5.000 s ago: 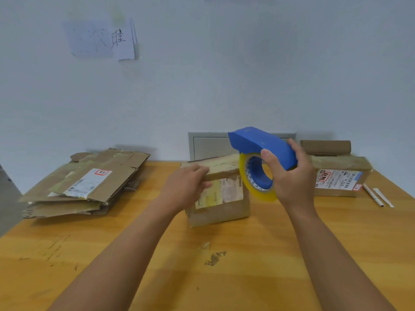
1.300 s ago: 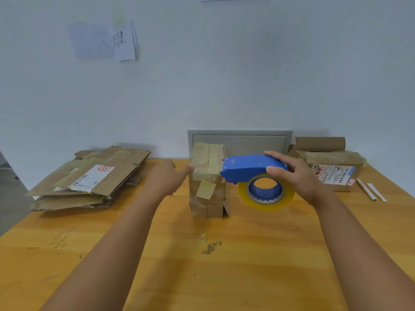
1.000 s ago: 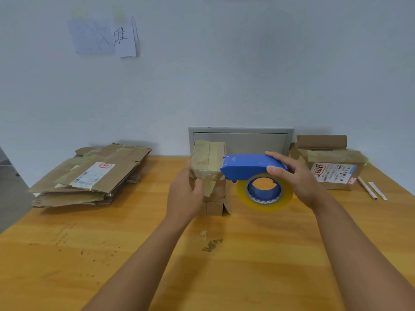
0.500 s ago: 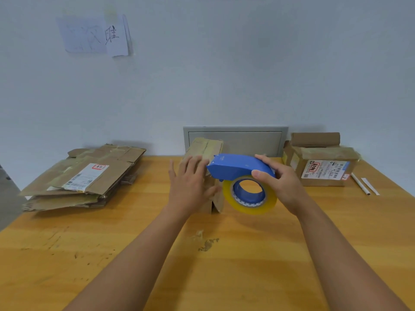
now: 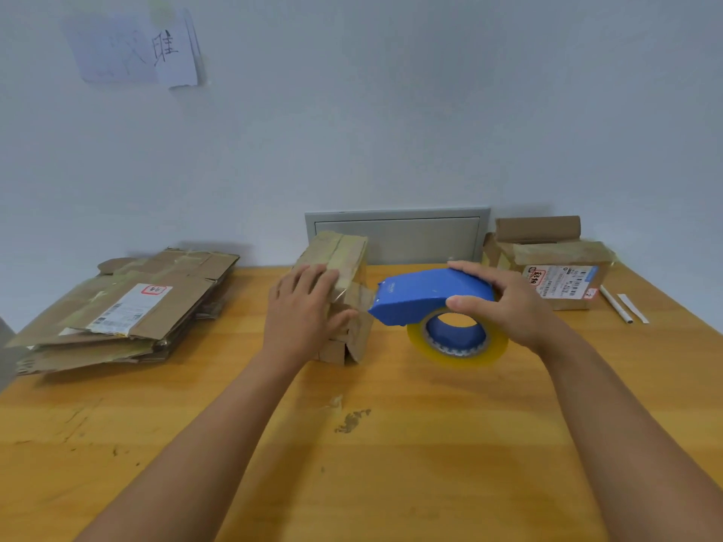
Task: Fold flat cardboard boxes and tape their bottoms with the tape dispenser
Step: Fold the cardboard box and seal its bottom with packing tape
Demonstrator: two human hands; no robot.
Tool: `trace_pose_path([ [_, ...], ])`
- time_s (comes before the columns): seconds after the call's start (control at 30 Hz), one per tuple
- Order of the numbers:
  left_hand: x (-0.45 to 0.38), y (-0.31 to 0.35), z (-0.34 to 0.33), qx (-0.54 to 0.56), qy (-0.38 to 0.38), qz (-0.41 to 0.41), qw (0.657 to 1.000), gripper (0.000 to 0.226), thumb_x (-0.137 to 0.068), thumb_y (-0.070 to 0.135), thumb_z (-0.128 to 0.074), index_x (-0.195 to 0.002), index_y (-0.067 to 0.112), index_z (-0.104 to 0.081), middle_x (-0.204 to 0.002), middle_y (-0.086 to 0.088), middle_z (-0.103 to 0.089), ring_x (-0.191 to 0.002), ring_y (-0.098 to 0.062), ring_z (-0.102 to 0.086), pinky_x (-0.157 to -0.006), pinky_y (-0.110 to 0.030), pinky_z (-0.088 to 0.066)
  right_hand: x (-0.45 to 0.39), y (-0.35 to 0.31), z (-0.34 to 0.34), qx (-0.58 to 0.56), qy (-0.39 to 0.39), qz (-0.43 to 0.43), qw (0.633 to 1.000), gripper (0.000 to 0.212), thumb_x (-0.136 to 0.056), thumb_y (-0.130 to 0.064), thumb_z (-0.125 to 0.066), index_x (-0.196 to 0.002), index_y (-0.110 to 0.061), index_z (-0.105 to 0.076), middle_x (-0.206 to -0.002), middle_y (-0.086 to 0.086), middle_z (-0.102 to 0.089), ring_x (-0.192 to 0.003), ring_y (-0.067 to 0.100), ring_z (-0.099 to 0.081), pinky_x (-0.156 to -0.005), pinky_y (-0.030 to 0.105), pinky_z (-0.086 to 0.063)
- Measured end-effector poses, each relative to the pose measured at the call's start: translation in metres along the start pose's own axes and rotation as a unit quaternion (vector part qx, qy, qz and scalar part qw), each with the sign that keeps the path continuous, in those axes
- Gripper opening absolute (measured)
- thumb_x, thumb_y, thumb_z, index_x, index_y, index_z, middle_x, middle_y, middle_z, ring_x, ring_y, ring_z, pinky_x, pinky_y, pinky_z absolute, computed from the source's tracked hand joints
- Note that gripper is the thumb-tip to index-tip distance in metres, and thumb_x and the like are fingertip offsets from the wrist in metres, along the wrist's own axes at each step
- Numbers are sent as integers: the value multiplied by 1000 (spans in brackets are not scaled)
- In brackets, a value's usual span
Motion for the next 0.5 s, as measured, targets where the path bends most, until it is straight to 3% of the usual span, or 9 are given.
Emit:
trace_pose_path([
  [0.1,2,-5,2,-13,-15,-13,1000,68,-76,59,-73,-133,25,-56,-138,3,-53,-132,-24,-46,-107,-56,-29,-17,-12,-8,60,-38,0,998,60,-60,-74,-68,-116,-55,-60,-120,-35,-54,-106,-18,-53,-77,5,-43],
  [0.27,0,-10,3,-3,-63,-27,998,67,-82,48,-72,-141,27,-47,-145,5,-46,-137,-22,-36,-108,-43,-27,-41,-21,-27,93,-68,-13,993,68,-61,-76,-63,-120,-41,-65,-121,-18,-63,-108,3,-60,-89,26,-47],
  [0.4,2,-10,11,9,-72,-22,997,60,-85,50,-50,-142,32,-45,-146,9,-43,-139,-17,-33,-113,-48,-15,-44,-22,-28,133,-87,-33,987,62,-60,-78,-64,-111,-44,-67,-111,-26,-61,-101,3,-60,-80,22,-45],
  [0.5,-2,-10,18,74,-84,15,994,67,-81,56,-26,-139,33,-50,-146,9,-46,-136,-14,-33,-116,-44,-10,-34,0,-31,174,-91,-53,979,55,-75,-64,-73,-121,-34,-67,-119,-16,-62,-107,10,-59,-82,24,-45],
])
Point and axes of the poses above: each hand's wrist, its own x-axis away from the middle knuckle, its own z-axis out of the back of the hand, y = z × x, the point moved 4 cm from there along -x, towards the middle knuckle
